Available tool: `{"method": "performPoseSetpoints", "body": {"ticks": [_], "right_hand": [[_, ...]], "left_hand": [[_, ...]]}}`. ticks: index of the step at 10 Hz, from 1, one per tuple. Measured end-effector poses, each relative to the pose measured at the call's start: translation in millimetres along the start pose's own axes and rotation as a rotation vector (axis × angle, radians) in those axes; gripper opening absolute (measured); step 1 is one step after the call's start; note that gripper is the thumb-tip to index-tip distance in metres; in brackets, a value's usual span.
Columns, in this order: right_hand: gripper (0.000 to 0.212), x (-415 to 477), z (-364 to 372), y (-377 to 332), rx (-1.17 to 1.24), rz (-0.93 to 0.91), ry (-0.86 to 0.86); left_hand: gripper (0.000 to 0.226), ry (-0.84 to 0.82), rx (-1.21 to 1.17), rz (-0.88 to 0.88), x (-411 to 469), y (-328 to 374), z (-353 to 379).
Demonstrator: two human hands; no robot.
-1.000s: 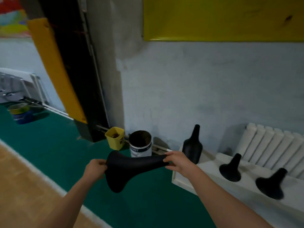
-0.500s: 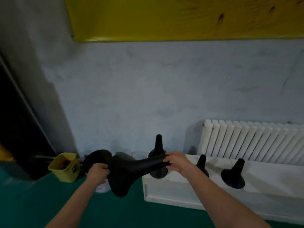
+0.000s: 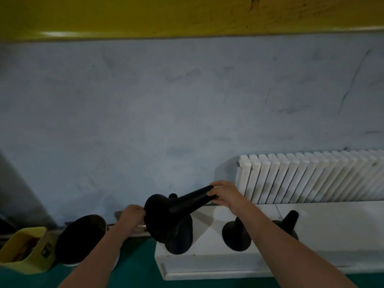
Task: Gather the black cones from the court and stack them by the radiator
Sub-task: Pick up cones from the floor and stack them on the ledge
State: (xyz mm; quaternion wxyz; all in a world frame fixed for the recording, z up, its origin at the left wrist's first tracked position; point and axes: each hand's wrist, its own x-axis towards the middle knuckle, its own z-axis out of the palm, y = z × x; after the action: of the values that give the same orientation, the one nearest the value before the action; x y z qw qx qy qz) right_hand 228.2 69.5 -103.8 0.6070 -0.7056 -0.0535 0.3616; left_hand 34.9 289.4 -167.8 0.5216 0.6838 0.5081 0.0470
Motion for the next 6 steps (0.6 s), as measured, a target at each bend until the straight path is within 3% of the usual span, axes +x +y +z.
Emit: {"method": "performPoseSetpoints", "body": {"ticks": [3,5,6], "right_hand": [[0.029,98,38,-27,-0.169,0.026,0.130],[0.035,132,74,-28,-0.304,0.049,0.101],[0.031,146,89,-19,-0.395,0.029,0.094]], "left_hand": [[0.023,-0.159,0.150,-0.071,134,34,30],[0.002,-0.310,0.167,-0.184,186,15,45],[0.005,-0.374,0.225,-0.178,207,0,49]]}}
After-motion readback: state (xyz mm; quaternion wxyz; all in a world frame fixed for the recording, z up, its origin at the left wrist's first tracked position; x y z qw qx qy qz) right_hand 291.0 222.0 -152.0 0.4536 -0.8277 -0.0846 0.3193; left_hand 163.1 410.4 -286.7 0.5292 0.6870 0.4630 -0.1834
